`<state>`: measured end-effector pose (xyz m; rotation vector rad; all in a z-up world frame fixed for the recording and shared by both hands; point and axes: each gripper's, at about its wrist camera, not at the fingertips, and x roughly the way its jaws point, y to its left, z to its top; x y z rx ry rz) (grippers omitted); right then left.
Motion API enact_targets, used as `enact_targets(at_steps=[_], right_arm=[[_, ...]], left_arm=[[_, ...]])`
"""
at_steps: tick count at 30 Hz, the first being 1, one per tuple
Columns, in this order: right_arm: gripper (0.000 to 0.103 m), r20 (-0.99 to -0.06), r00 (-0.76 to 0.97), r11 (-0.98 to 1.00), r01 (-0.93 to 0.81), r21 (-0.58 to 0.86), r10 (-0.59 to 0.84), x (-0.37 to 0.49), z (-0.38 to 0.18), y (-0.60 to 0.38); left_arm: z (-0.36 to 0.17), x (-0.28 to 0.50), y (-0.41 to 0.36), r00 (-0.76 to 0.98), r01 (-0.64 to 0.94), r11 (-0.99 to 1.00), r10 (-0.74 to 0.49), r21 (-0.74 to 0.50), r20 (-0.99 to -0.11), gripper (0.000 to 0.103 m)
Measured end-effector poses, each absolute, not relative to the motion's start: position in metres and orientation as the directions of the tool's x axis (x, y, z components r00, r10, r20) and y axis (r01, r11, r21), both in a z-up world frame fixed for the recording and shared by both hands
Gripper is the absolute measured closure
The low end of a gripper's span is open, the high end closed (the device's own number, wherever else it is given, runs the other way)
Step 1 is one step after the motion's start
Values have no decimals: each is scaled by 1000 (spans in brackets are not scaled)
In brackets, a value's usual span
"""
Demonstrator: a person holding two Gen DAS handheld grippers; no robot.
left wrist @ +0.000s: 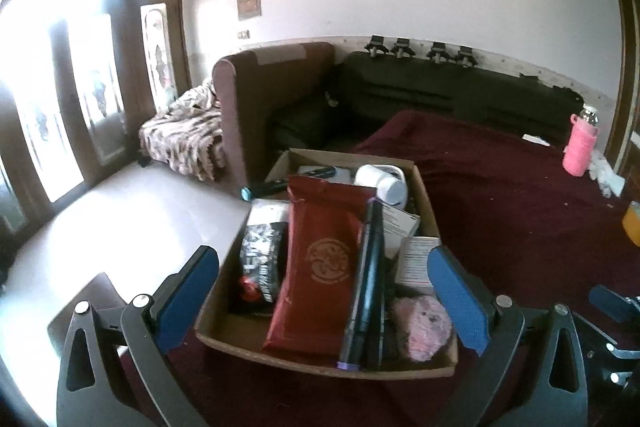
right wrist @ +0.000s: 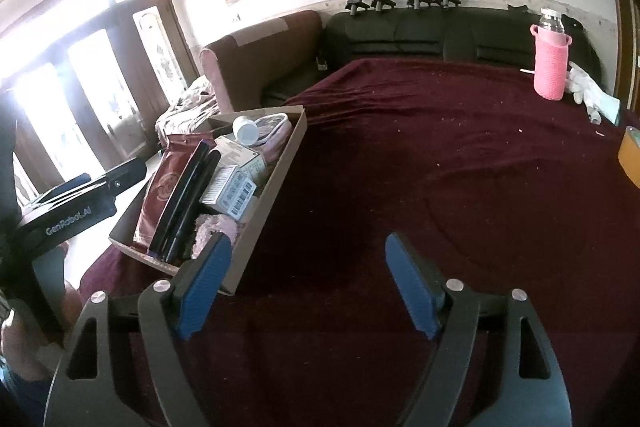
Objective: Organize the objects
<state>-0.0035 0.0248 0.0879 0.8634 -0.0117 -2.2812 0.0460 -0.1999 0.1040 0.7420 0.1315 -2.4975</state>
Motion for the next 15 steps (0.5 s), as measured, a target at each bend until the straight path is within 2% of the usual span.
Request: enact_targets(at_steps=[4, 9, 15], right_arm=[[22, -587, -560, -769, 612, 184, -585, 2, 86, 17], [22, -605, -574, -782, 608, 137, -552, 4, 79, 11], [22, -581, -599, -781, 615, 107, -551, 11, 79, 9]], left_arm=[[106, 52, -194, -707, 519, -846, -503, 118, -497, 1], [103, 58, -191, -710, 513, -851, -492, 108, -504, 1], [96, 61, -197, -646, 576, -802, -566, 159, -512, 1]])
